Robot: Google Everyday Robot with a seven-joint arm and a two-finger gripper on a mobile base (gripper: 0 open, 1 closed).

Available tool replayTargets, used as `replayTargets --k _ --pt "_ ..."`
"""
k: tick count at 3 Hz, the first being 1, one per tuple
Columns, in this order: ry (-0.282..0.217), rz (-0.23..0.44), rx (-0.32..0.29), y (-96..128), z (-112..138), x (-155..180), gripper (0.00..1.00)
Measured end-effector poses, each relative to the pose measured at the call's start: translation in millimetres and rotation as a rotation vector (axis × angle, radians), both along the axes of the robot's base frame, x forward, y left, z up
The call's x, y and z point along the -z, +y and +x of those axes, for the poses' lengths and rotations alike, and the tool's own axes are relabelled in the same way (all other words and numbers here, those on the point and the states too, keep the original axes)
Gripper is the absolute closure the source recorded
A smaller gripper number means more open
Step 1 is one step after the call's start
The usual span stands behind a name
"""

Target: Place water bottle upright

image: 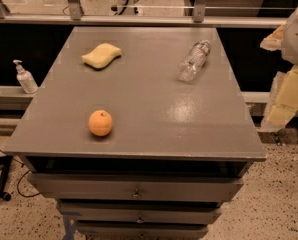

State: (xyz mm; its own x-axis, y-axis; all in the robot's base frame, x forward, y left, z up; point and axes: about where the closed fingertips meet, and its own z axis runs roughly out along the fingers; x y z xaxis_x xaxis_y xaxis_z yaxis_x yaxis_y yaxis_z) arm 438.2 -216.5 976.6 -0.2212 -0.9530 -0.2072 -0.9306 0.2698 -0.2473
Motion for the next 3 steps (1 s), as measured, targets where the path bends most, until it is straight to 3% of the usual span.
replayTargets --k 1,2,3 --pt "-0.005 0.0 0.0 0.1 0.6 -0.8 0.0" --pt "-0.061 -0.004 -0.046 0.5 22.7 1.7 0.0" --pt "-0.129 0.001 -0.139 2.9 69.0 11.5 0.0"
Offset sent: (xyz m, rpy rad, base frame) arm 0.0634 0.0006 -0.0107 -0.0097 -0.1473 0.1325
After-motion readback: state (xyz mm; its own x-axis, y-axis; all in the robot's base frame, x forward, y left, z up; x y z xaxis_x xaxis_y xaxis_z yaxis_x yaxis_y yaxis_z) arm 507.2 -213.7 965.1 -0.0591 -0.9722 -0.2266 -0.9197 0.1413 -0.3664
